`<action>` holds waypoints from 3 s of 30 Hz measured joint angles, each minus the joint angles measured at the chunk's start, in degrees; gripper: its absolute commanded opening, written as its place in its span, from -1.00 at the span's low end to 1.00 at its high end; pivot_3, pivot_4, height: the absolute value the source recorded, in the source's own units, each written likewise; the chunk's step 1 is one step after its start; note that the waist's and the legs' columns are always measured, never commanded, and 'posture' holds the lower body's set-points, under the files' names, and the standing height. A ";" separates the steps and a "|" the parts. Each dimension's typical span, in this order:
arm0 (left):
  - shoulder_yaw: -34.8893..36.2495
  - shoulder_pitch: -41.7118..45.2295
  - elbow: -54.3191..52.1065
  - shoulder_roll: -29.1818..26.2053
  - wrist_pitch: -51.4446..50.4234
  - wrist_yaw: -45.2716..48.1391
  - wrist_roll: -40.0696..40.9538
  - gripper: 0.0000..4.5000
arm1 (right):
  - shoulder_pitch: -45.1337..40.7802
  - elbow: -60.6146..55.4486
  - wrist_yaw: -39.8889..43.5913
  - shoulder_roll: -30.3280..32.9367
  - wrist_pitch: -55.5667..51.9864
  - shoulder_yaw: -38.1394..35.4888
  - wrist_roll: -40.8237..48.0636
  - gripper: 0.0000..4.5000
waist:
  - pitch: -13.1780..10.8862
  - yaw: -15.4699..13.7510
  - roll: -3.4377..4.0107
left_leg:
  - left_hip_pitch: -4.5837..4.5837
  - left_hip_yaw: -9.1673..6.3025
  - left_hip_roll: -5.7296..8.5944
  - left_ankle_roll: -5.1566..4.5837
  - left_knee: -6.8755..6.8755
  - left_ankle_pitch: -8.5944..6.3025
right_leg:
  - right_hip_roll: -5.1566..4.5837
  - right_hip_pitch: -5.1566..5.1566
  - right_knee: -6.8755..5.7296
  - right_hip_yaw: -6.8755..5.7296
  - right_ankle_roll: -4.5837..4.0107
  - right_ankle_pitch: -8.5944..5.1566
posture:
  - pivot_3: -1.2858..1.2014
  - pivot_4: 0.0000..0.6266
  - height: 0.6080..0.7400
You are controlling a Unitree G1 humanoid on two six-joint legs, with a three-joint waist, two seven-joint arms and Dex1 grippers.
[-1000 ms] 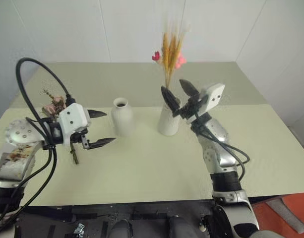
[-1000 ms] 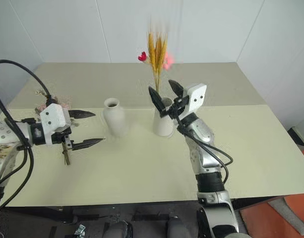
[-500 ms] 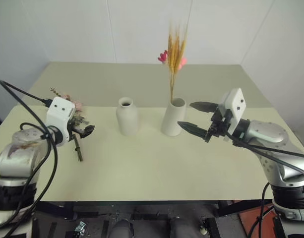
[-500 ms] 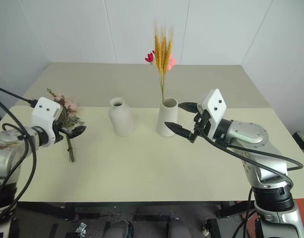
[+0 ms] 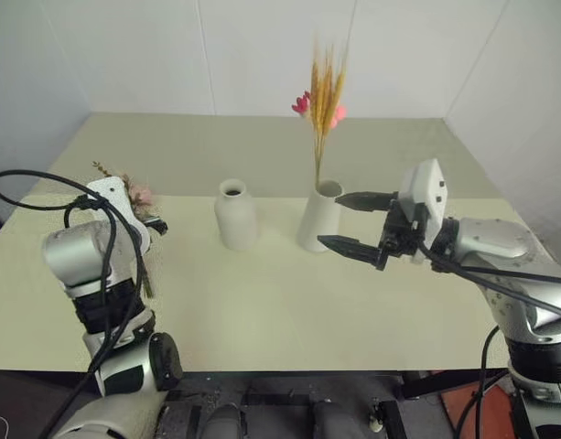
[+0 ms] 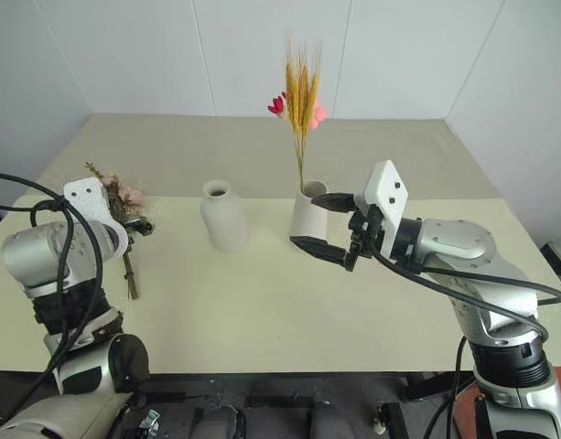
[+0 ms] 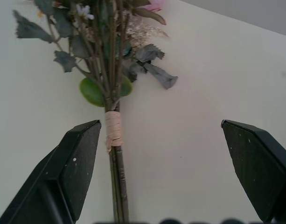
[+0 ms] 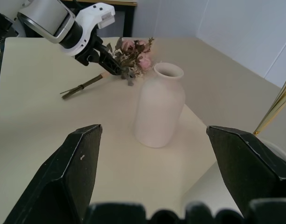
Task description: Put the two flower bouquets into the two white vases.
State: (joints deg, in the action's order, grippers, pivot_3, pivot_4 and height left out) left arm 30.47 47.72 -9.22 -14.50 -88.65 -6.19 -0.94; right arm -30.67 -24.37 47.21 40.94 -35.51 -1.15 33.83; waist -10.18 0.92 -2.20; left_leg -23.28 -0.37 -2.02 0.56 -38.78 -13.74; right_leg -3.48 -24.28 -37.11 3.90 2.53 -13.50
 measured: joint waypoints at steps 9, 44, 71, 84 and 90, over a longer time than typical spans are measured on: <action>-1.89 -2.74 11.38 -5.71 10.12 1.92 0.09 1.00 | 0.15 -0.12 -1.78 -1.20 -0.17 0.91 -0.06 0.87 | 0.00 -0.08 0.00 | 0.03 0.00 0.02 0.02 0.00 0.00 | -0.02 0.01 0.01 0.01 -0.01 0.01 | 0.03 -0.52 1.00; 5.00 8.59 17.11 -1.88 39.05 12.56 21.84 -0.97 | 1.74 -1.15 -3.71 -0.75 0.41 0.72 -3.74 0.89 | 0.00 -0.72 -0.06 | -0.14 -0.03 0.05 0.06 -0.02 -0.01 | -0.10 0.01 0.02 -0.09 0.05 0.05 | 0.03 -0.52 1.00; -3.01 16.97 48.81 -3.51 72.72 52.06 37.41 -0.97 | 11.90 -9.79 -13.85 -3.14 0.45 -2.46 -6.27 0.89 | 0.00 -0.08 -0.07 | -0.08 0.01 0.06 0.03 -0.06 0.00 | -0.01 0.06 0.18 -0.03 0.06 0.03 | 0.03 -0.52 1.00; -7.59 14.14 50.82 -2.44 81.86 56.88 33.76 -0.97 | 11.88 -9.52 -14.14 -3.34 1.61 -2.67 -7.23 0.89 | 0.00 -0.05 -0.07 | -0.06 0.01 0.06 0.03 -0.07 0.00 | 0.00 0.06 0.14 -0.03 0.06 0.03 | 0.03 -0.52 1.00; -9.00 12.97 50.86 -1.81 83.80 57.33 32.38 -0.97 | 11.90 -9.52 -14.11 -3.33 1.61 -2.70 -7.76 0.89 | 0.00 -0.09 -0.07 | -0.07 0.01 0.06 0.02 -0.07 0.00 | 0.00 0.06 0.15 -0.03 0.06 0.03 | 0.03 -0.52 1.00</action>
State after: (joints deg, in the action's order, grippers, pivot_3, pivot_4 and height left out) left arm 21.46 60.69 41.64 -16.31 -4.85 51.15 31.44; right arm -18.76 -33.90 33.10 37.60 -33.90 -3.85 26.08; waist -10.18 0.83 -2.27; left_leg -23.35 -0.36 -1.96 0.58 -38.85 -13.75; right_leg -3.47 -24.21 -36.96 3.87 2.59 -13.46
